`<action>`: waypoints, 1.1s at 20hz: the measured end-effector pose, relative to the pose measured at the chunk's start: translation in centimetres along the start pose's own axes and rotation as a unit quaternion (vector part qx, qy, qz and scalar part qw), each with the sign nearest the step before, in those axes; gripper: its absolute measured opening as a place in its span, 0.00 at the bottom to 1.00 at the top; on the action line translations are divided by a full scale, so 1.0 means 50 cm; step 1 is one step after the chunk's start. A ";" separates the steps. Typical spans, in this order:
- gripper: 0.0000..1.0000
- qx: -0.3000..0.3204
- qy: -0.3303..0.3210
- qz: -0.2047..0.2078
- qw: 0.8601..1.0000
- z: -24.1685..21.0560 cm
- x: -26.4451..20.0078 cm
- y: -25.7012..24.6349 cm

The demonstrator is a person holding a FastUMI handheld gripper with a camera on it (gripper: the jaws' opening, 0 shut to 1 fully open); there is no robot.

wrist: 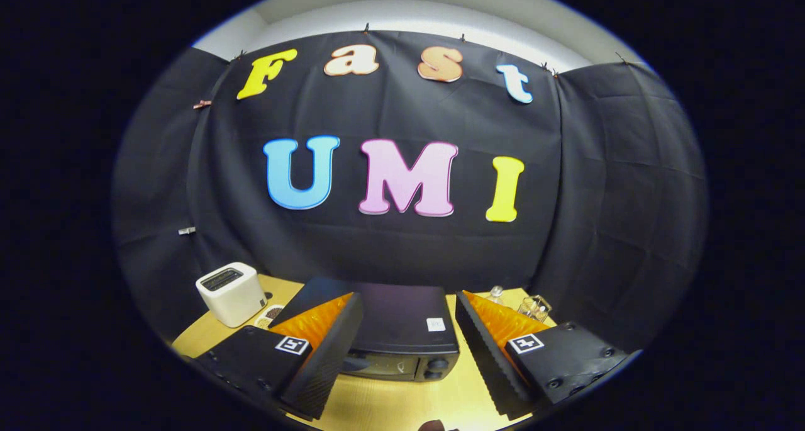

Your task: Open the toaster oven, put the food inside, and close the toaster oven door.

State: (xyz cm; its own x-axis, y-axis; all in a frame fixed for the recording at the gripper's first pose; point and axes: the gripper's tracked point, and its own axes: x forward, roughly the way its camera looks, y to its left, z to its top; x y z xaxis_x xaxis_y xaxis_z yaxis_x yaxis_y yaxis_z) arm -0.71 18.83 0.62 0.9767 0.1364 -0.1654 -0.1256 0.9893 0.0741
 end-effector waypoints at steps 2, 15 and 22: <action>0.98 -0.001 -0.015 -0.004 1.000 0.036 -0.013 -0.040; 0.98 -0.034 -0.074 -0.018 0.997 0.130 -0.089 -0.257; 0.98 0.001 -0.054 -0.016 0.998 0.112 -0.075 -0.342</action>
State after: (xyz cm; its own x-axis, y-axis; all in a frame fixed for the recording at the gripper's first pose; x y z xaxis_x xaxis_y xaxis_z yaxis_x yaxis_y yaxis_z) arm -1.24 1.12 5.48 0.9933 0.0984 -0.0603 -0.0940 0.9930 0.0719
